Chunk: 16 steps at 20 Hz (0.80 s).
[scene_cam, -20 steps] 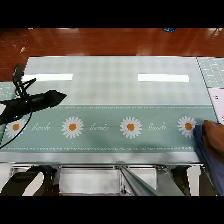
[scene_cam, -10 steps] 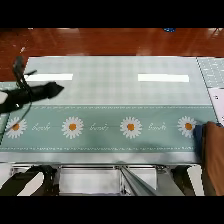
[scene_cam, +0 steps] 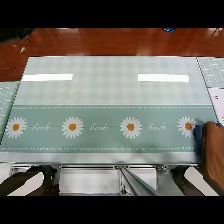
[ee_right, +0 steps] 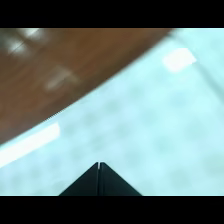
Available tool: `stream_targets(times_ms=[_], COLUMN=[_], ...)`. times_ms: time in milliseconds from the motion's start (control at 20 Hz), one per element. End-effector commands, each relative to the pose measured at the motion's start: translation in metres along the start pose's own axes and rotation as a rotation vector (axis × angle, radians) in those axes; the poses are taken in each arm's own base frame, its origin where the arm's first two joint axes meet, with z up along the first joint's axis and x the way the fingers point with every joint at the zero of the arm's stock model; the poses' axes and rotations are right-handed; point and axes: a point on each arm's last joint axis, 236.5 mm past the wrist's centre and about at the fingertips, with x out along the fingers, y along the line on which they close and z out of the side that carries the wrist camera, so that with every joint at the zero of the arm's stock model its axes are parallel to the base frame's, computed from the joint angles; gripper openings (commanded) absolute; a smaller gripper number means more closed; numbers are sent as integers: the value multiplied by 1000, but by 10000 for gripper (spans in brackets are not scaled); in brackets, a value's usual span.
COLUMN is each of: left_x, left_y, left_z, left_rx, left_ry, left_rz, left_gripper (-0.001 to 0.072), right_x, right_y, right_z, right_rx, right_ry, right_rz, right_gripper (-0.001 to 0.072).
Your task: Fold the shirts.
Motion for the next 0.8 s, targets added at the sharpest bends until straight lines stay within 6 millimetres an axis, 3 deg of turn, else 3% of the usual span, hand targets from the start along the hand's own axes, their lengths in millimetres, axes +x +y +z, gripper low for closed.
stream_targets(times_ms=[0, 50, 150, 250, 300, 400, 750], left_x=[18, 27, 45, 57, 59, 61, 60], left_y=[-33, -23, 22, 66, 79, 93, 93], left_z=[-35, -64, -128, -180, -196, -208, -212], left_rx=[91, 111, 119, 33, -2, -25, -30], left_ry=[197, 285, 445, 537, 571, 605, 617], left_rz=[-23, 37, 207, 318, 339, 360, 358], left_gripper=[14, 14, 14, 15, 15, 15, 15], right_x=[78, 99, 140, 170, 180, 188, 191], right_y=[90, 91, 78, 49, 40, 31, 35], right_z=[-60, -88, -143, -194, -213, -230, -227], right_rx=[-345, -410, -523, -473, -440, -431, -428], right_ry=[191, 275, 417, 557, 614, 669, 651], right_rz=[33, -25, -136, -228, -243, -262, -247], right_gripper=[21, 21, 20, 21, 21, 21, 21])
